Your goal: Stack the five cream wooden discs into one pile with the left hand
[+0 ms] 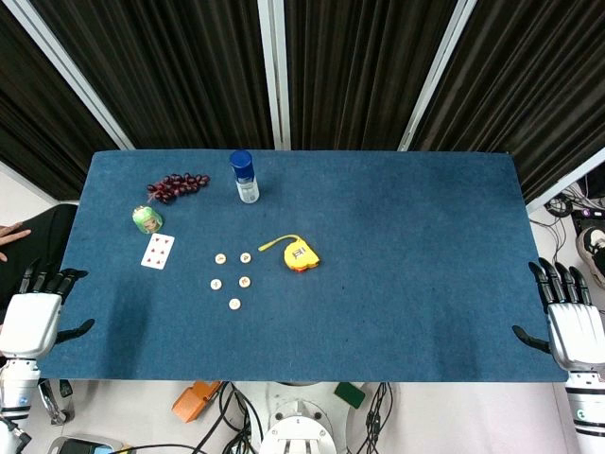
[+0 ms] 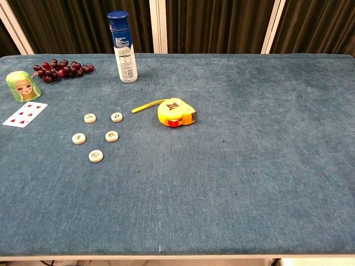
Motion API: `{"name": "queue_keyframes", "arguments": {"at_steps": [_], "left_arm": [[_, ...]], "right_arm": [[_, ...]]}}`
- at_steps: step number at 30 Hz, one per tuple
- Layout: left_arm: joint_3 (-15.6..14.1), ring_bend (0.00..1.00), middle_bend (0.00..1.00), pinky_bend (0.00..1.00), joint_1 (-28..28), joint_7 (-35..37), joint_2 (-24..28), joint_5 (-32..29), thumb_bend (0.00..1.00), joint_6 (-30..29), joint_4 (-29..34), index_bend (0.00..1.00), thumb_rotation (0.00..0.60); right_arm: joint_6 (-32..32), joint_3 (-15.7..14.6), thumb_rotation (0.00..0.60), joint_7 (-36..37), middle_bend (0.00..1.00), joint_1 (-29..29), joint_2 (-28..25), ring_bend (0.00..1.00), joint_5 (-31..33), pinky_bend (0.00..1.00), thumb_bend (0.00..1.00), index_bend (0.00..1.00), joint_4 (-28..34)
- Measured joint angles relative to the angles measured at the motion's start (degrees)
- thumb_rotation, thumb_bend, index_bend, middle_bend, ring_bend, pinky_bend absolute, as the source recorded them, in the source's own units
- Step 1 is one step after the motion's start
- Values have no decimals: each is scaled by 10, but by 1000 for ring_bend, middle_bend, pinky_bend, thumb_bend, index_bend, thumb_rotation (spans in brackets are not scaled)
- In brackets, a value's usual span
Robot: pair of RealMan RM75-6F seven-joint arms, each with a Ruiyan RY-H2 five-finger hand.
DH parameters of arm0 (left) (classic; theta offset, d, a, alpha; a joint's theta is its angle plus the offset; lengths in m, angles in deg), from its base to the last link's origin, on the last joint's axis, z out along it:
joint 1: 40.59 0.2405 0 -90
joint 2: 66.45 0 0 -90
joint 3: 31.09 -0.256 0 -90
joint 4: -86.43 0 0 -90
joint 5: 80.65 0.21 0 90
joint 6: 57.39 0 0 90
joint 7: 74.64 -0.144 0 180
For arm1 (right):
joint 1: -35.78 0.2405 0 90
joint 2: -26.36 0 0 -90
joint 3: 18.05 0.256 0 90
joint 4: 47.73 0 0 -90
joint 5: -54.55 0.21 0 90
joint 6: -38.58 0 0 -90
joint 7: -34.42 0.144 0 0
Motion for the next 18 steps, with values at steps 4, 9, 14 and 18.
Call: {"name": "queue_keyframes", "arguments": {"at_steps": [4, 9, 14, 18], "left_arm": [[1, 41, 167, 2, -4, -2, -4, 2, 97, 1, -1, 204, 600], [4, 0, 28, 0, -3, -13, -9, 6, 98, -10, -1, 82, 600], [6, 0, 28, 0, -15, -28, -7, 17, 98, -3, 11, 82, 600], [10, 0, 42, 0, -37, -32, -8, 27, 105, 19, 22, 86, 600]], "right_arm": [[2, 1, 600, -2, 87, 2, -1, 0, -1, 14, 205, 0, 3], [-4, 0, 600, 1, 87, -1, -2, 0, -2, 14, 205, 0, 2], [-10, -1, 600, 9, 87, -5, -2, 0, -3, 14, 205, 0, -3], [-10, 0, 600, 11, 87, -5, -3, 0, -5, 14, 205, 0, -4]]}}
